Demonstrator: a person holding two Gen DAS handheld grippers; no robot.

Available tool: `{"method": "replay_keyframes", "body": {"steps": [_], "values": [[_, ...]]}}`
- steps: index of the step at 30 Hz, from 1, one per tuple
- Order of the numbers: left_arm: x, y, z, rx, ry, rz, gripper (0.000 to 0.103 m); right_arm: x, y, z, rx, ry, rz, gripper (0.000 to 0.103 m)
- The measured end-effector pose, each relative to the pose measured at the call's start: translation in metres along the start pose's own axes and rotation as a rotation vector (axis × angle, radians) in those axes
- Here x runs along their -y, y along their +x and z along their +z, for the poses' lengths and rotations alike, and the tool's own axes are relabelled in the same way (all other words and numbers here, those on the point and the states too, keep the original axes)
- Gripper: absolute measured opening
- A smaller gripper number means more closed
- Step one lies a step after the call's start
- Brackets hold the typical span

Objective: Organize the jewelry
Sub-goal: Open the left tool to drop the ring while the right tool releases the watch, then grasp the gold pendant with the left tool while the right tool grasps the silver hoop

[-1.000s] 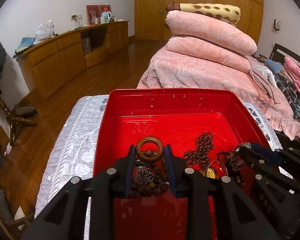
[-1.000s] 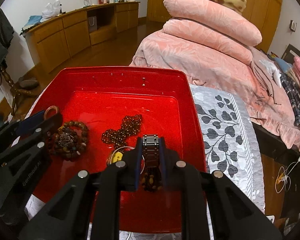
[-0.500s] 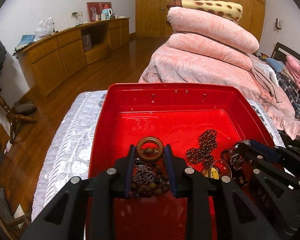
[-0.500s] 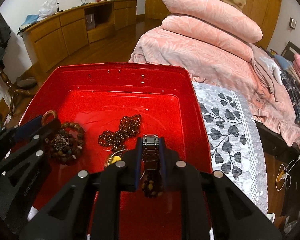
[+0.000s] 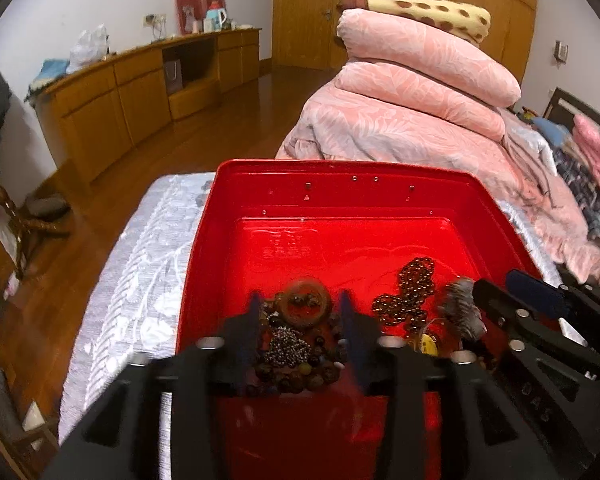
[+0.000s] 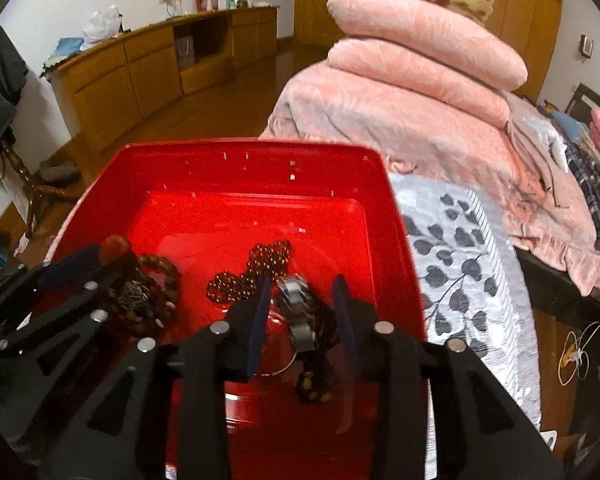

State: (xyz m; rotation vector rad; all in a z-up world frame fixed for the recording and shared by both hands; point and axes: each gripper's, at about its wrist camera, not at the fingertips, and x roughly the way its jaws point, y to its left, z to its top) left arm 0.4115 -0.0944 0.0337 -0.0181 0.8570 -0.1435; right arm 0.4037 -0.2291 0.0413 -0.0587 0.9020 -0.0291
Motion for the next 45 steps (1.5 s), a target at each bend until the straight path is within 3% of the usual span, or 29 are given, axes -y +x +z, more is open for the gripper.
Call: {"method": "replay_keyframes", "body": {"steps": [8, 11, 16, 20, 22, 31, 45], "values": [[-0.011, -0.041, -0.004, 0.094, -0.014, -0.018, 0.049, 0.020, -0.040, -0.004, 0.079, 0.061, 0.035, 0.032], [-0.015, -0.056, -0.013, 0.118, -0.007, -0.017, 0.056, 0.026, -0.060, -0.016, 0.115, 0.069, 0.031, 0.033], [-0.021, -0.082, -0.043, 0.151, 0.028, -0.007, 0.074, 0.025, -0.085, -0.052, 0.139, 0.048, 0.033, 0.049], [-0.023, -0.091, -0.065, 0.148, 0.042, -0.006, 0.083, 0.019, -0.090, -0.088, 0.116, 0.030, 0.052, 0.060], [-0.026, -0.096, -0.076, 0.145, 0.035, 0.004, 0.087, 0.016, -0.088, -0.102, 0.092, 0.032, 0.065, 0.072], [-0.034, -0.111, -0.105, 0.138, 0.035, 0.028, 0.088, -0.016, -0.063, -0.123, 0.001, 0.000, 0.118, 0.073], [-0.040, -0.098, -0.112, 0.105, 0.015, 0.020, 0.088, -0.033, -0.016, -0.113, -0.066, -0.008, 0.060, 0.068]]}}
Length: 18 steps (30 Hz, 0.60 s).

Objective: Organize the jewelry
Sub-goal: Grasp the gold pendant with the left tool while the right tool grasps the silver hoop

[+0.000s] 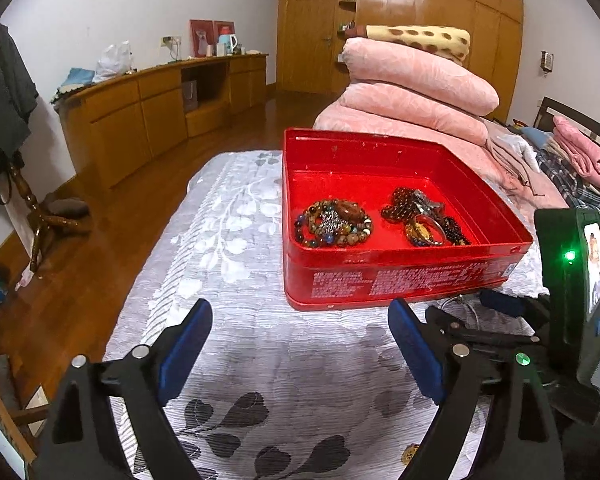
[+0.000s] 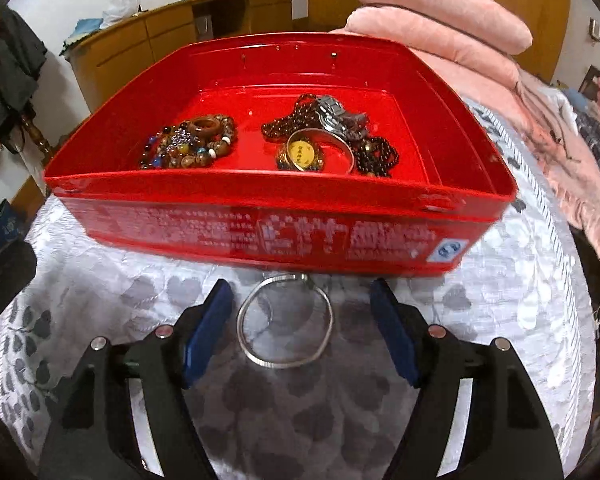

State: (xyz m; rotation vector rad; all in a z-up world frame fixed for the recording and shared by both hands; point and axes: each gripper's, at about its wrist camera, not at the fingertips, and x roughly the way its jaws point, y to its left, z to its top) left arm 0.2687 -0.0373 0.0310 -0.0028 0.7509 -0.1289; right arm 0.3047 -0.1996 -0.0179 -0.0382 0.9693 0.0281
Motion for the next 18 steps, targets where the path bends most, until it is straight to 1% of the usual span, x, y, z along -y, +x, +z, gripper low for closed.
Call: {"method": "replay_keyframes", "body": {"steps": [2, 4, 5, 9, 12, 13, 15, 16, 18], "values": [[0.000, 0.000, -0.001, -0.003, 0.001, 0.003, 0.088, 0.001, 0.001, 0.001, -0.003, 0.006, -0.008, 0.065], [0.000, -0.001, -0.003, -0.004, 0.001, 0.002, 0.088, 0.002, -0.001, 0.000, 0.004, 0.006, -0.004, 0.046], [0.000, -0.002, -0.004, -0.006, 0.000, 0.000, 0.088, 0.004, -0.002, 0.000, 0.005, 0.010, 0.007, 0.042], [0.006, -0.007, -0.016, -0.026, 0.004, -0.026, 0.088, 0.008, -0.009, -0.006, 0.000, 0.001, 0.010, 0.040], [0.012, -0.008, -0.027, -0.050, 0.014, -0.043, 0.088, 0.017, -0.017, -0.010, 0.003, 0.023, 0.008, 0.007], [0.016, -0.009, -0.033, -0.063, 0.022, -0.053, 0.087, 0.022, -0.020, -0.013, -0.003, 0.036, 0.027, 0.005], [0.023, -0.012, -0.043, -0.079, 0.036, -0.062, 0.087, 0.030, -0.023, -0.018, -0.008, 0.047, 0.033, 0.006], [0.027, -0.014, -0.049, -0.089, 0.041, -0.068, 0.087, 0.033, -0.025, -0.021, -0.009, 0.052, 0.036, 0.009], [0.032, -0.015, -0.058, -0.114, 0.039, -0.093, 0.087, 0.038, -0.028, -0.026, -0.008, 0.060, 0.052, 0.009]]}}
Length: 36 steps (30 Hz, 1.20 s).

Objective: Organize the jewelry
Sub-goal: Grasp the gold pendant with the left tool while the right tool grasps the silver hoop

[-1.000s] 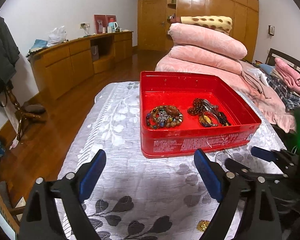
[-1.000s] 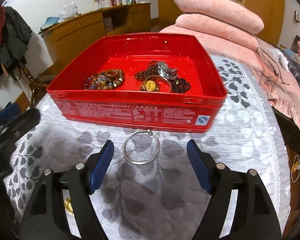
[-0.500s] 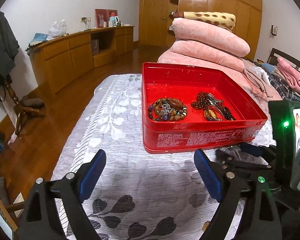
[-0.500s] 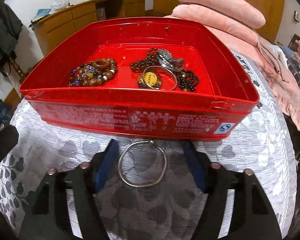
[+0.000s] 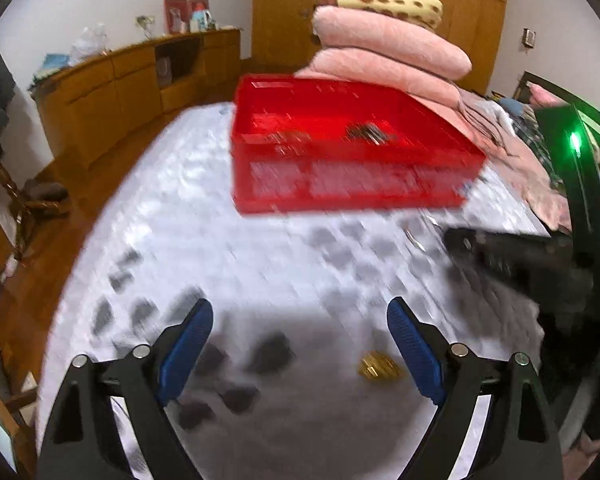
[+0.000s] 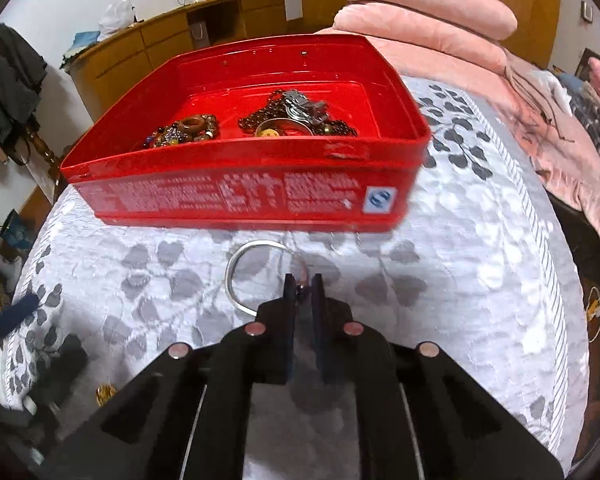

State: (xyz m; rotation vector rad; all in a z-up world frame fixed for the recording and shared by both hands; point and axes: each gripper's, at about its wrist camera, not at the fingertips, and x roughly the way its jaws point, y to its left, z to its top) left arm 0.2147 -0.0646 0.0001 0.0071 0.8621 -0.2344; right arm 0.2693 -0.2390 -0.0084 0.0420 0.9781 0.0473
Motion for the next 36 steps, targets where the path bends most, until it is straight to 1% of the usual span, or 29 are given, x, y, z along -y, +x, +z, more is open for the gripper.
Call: {"method": "replay_keyframes", "body": {"steps": [2, 4, 6, 7, 8, 9, 11, 12, 13, 14, 16, 20, 21, 22, 24, 26, 27, 28, 30, 31, 36], "values": [[0.009, 0.000, -0.009, -0.025, 0.016, -0.020, 0.087, 0.000, -0.001, -0.001, 0.002, -0.004, 0.000, 0.013], [0.017, 0.000, -0.014, -0.033, 0.036, -0.023, 0.087, 0.001, -0.003, -0.001, 0.006, -0.005, 0.005, 0.024], [0.022, 0.003, -0.018, -0.050, 0.054, -0.031, 0.085, 0.003, -0.005, -0.001, 0.010, 0.002, 0.007, 0.026], [0.025, 0.005, -0.019, -0.063, 0.067, -0.027, 0.076, 0.004, -0.005, 0.000, 0.012, 0.006, 0.006, 0.026], [0.028, 0.007, -0.021, -0.059, 0.093, 0.006, 0.072, 0.005, -0.006, 0.001, 0.014, 0.008, 0.006, 0.026], [0.030, 0.007, -0.023, -0.053, 0.107, 0.012, 0.066, 0.005, -0.007, 0.001, 0.015, 0.008, 0.004, 0.026], [0.033, 0.007, -0.024, -0.050, 0.123, 0.012, 0.062, 0.006, -0.008, 0.002, 0.015, 0.010, 0.004, 0.026], [0.033, 0.006, -0.024, -0.046, 0.127, 0.010, 0.057, 0.005, -0.007, 0.002, 0.014, 0.010, 0.004, 0.026], [0.032, 0.006, -0.023, -0.040, 0.127, 0.014, 0.050, 0.005, -0.007, 0.003, 0.012, 0.011, 0.004, 0.026], [0.030, 0.006, -0.023, -0.032, 0.124, 0.019, 0.046, 0.004, -0.006, 0.003, 0.011, 0.011, 0.006, 0.026], [0.025, 0.006, -0.021, -0.019, 0.116, 0.027, 0.029, 0.003, -0.004, 0.005, 0.009, 0.010, 0.009, 0.026], [0.014, 0.007, -0.015, -0.011, 0.093, 0.004, 0.029, 0.000, 0.000, 0.004, -0.003, 0.005, 0.013, 0.027], [0.010, 0.008, -0.012, -0.006, 0.083, 0.011, 0.029, 0.000, 0.001, 0.005, -0.006, 0.004, 0.014, 0.031], [0.007, 0.009, -0.009, -0.004, 0.074, 0.019, 0.029, 0.000, 0.002, 0.004, -0.009, 0.002, 0.017, 0.037], [-0.007, 0.013, 0.002, 0.007, 0.032, 0.026, 0.029, -0.001, 0.003, 0.005, -0.009, -0.005, 0.016, 0.046], [-0.019, 0.016, 0.011, 0.012, -0.005, 0.035, 0.029, -0.004, 0.003, 0.005, -0.009, -0.010, 0.014, 0.048], [-0.024, 0.017, 0.015, 0.009, -0.023, 0.028, 0.029, -0.004, 0.004, 0.005, -0.011, -0.012, 0.015, 0.051], [-0.026, 0.018, 0.018, 0.012, -0.032, 0.025, 0.029, -0.006, 0.006, 0.005, -0.015, -0.017, 0.016, 0.057], [-0.028, 0.020, 0.022, 0.016, -0.034, 0.034, 0.029, -0.010, 0.009, 0.005, -0.017, -0.024, 0.016, 0.062], [-0.028, 0.020, 0.025, 0.021, -0.034, 0.033, 0.029, -0.013, 0.011, 0.005, -0.018, -0.033, 0.007, 0.064], [-0.025, 0.026, 0.035, 0.024, -0.031, 0.042, 0.029, -0.021, 0.016, 0.008, -0.011, -0.059, -0.029, 0.064]]}}
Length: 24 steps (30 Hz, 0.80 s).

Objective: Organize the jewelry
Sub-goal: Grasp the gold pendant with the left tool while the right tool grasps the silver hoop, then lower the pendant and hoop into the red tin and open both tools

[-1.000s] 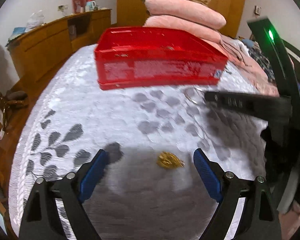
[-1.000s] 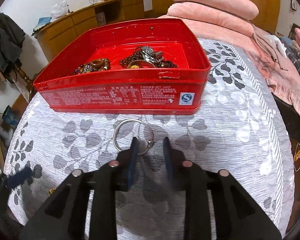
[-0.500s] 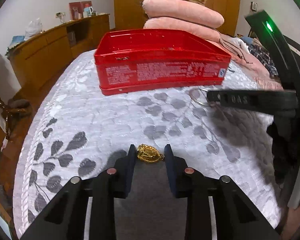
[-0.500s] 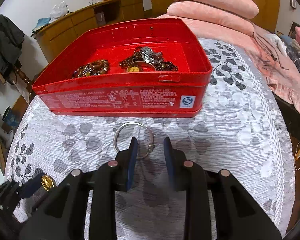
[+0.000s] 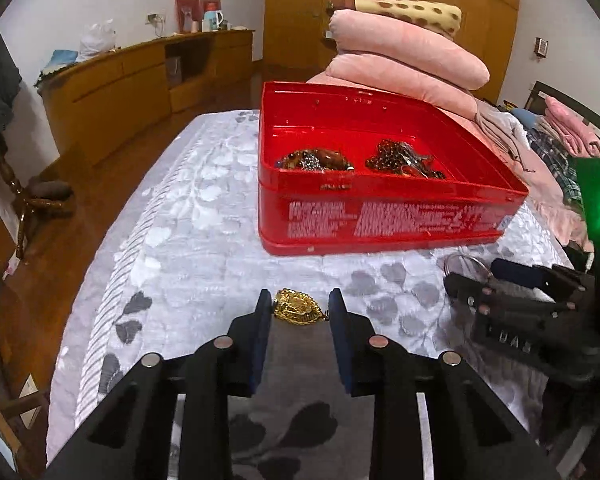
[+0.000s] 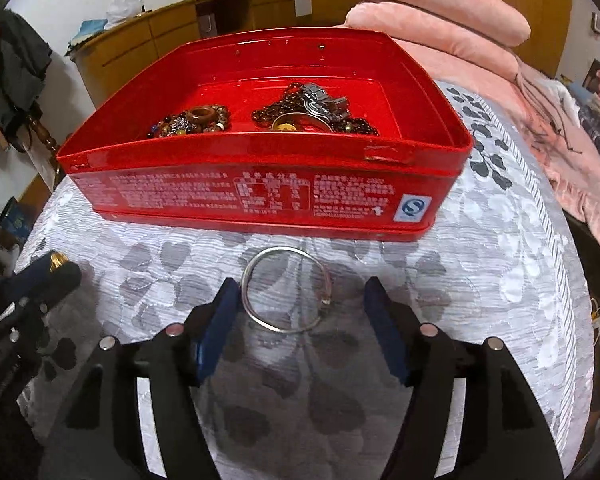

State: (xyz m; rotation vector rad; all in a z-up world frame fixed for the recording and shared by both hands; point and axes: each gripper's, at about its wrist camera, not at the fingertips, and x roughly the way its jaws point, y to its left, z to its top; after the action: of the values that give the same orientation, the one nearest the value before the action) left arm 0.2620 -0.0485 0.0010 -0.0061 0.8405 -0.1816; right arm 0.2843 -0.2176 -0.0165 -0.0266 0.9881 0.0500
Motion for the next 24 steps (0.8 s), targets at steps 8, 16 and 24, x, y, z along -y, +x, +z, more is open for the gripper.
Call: {"method": "replay_keyframes", "body": {"steps": [8, 16, 24], "values": [[-0.002, 0.013, 0.009, -0.017, -0.012, 0.004, 0.029, 0.000, 0.000, -0.002, 0.018, -0.024, 0.003, 0.055], [-0.003, 0.015, 0.009, -0.023, -0.012, 0.007, 0.029, -0.002, -0.006, -0.004, 0.020, -0.026, -0.002, 0.045], [0.003, 0.010, 0.010, -0.007, 0.009, 0.013, 0.029, -0.003, -0.022, -0.007, 0.032, -0.034, -0.006, 0.045]]}}
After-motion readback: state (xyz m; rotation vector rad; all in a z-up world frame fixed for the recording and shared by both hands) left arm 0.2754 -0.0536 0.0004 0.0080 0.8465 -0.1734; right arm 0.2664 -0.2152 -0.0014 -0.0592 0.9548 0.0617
